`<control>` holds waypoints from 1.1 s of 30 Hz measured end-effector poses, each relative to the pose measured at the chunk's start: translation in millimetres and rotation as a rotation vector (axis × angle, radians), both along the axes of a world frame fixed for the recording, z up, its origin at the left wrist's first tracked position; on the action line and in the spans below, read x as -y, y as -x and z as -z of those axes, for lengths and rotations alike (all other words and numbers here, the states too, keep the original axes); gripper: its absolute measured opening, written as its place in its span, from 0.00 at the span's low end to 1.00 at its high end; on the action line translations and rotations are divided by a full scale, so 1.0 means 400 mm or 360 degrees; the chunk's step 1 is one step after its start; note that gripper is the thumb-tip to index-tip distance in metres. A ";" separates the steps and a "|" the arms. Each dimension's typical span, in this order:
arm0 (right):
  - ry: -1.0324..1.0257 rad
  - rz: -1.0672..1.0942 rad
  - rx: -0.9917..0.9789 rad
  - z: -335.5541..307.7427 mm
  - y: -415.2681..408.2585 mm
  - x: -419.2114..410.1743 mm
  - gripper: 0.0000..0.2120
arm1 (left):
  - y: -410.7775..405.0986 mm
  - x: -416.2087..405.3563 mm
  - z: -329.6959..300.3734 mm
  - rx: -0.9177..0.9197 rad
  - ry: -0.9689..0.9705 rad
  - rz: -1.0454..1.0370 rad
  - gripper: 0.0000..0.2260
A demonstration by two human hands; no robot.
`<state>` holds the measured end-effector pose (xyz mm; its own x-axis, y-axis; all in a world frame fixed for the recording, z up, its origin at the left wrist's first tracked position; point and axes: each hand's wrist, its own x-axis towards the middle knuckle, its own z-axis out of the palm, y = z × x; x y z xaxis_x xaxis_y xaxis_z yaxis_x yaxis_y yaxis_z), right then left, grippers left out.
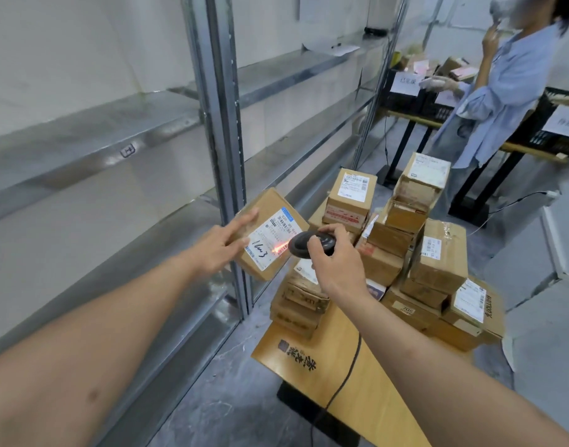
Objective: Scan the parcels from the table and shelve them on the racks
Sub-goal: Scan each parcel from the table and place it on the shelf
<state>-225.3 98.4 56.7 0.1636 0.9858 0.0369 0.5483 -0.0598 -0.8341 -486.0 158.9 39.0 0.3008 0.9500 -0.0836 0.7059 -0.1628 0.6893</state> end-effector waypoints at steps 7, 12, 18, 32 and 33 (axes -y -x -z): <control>-0.0016 -0.0170 0.0179 -0.028 0.115 0.072 0.10 | 0.168 0.063 0.018 -0.0127 -0.0075 -0.0065 0.28; -0.0052 -0.0158 0.0111 -0.024 0.215 0.112 0.11 | 0.261 0.130 0.017 -0.0101 -0.0058 -0.0126 0.27; -0.0001 0.0035 -0.0102 0.000 0.368 0.102 0.15 | 0.349 0.223 0.021 0.0169 0.0030 -0.0351 0.25; 0.0364 -0.0488 0.0063 0.130 0.697 -0.019 0.19 | 0.540 0.381 0.134 0.0521 0.0213 -0.1229 0.26; 0.0384 -0.0546 0.0073 0.139 0.719 -0.022 0.19 | 0.545 0.394 0.136 0.0535 0.0217 -0.1302 0.27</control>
